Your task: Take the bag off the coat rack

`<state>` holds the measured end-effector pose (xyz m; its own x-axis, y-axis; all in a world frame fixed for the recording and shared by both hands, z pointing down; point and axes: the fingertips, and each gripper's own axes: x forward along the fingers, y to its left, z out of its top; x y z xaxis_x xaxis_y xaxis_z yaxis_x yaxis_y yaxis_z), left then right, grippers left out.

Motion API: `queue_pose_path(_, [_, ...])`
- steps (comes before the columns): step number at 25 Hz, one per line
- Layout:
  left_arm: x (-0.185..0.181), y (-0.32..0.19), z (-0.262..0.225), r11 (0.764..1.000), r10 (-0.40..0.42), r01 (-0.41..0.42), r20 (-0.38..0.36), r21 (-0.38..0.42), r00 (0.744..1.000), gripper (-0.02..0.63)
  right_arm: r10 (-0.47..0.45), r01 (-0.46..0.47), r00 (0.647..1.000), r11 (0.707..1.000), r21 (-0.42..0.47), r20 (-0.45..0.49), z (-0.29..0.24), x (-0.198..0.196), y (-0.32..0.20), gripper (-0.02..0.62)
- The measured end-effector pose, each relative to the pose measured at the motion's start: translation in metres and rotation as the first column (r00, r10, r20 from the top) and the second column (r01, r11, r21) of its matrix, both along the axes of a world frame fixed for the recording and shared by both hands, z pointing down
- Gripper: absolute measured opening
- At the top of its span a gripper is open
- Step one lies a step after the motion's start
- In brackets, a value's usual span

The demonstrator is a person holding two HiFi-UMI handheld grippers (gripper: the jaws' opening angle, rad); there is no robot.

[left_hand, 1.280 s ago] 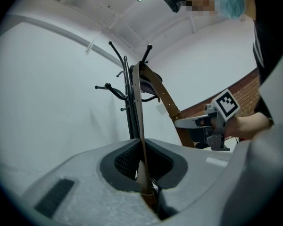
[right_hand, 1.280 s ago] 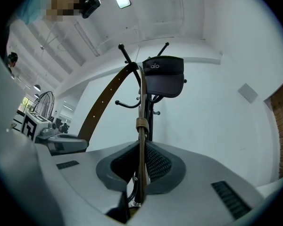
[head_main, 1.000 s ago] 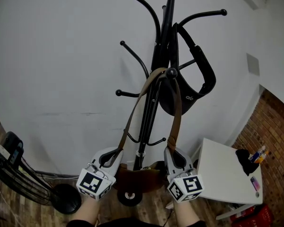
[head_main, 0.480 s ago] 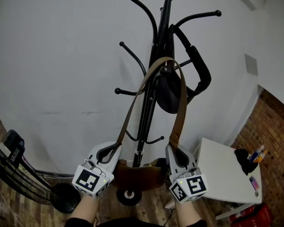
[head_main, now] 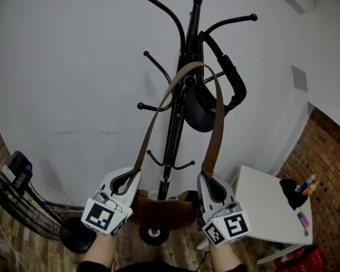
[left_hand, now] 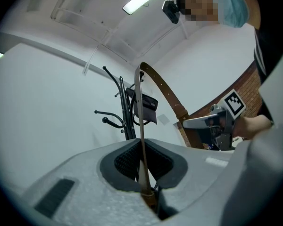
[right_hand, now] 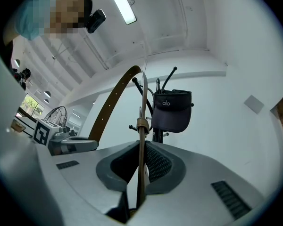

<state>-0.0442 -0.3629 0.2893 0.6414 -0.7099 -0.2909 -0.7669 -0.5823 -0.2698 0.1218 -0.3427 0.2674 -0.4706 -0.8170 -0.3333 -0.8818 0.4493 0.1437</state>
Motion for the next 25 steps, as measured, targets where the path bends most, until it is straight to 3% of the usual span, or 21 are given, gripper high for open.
queue_pose_path(8, [0.003,0.024,0.009,1.0,-0.007,0.007,-0.012,-0.012,1.0,0.018,-0.017,0.017,1.0,0.999,-0.027,0.007,0.01,0.005,0.022,0.028])
queue_pose_path(25, [0.012,0.092,0.067,0.988,-0.016,0.011,-0.031,-0.153,0.999,0.018,-0.003,0.01,0.999,0.988,-0.152,0.041,0.064,0.022,0.086,0.028])
